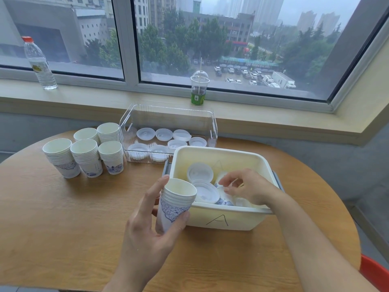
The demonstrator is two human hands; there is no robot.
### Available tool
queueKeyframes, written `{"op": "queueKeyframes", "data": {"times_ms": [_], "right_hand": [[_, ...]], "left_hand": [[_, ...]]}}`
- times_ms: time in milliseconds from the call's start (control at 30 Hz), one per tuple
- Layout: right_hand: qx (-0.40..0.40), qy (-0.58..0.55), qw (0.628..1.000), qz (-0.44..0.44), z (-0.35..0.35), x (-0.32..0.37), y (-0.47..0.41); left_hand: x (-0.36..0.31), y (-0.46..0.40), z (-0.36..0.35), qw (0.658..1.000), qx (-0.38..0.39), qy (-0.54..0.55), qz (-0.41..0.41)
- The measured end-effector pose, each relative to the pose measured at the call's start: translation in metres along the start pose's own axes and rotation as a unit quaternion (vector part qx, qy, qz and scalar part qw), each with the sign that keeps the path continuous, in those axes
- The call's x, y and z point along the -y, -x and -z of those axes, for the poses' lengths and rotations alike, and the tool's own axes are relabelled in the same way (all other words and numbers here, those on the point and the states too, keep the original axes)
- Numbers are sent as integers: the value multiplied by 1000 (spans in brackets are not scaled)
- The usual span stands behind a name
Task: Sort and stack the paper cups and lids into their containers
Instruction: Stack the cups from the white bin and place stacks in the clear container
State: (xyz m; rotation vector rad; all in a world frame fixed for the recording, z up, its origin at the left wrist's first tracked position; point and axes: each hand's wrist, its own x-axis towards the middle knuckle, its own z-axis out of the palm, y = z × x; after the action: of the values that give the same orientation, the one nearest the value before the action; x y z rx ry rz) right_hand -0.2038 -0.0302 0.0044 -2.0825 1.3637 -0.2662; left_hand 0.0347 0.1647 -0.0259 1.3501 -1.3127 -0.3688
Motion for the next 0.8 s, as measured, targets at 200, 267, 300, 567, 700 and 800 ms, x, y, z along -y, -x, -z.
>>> {"op": "queueKeyframes", "data": {"times_ms": [200, 267, 300, 567, 700, 800], "right_hand": [[6, 32, 999, -18, 1, 3, 0], [6, 40, 999, -25, 3, 4, 2], [6, 41, 999, -27, 4, 5, 3], [-101, -4, 995, -24, 28, 17, 29], [-160, -48, 986, 26, 38, 29, 42], [-209, -81, 972, 66, 43, 42, 51]], "left_hand": [[-1, -1, 0, 1000, 0, -1, 4], [-1, -1, 0, 1000, 0, -3, 2], [-1, -1, 0, 1000, 0, -5, 0], [-1, 0, -1, 1000, 3, -2, 5], [-3, 0, -1, 1000, 6, 0, 9], [-5, 0, -2, 1000, 5, 1, 13]]}}
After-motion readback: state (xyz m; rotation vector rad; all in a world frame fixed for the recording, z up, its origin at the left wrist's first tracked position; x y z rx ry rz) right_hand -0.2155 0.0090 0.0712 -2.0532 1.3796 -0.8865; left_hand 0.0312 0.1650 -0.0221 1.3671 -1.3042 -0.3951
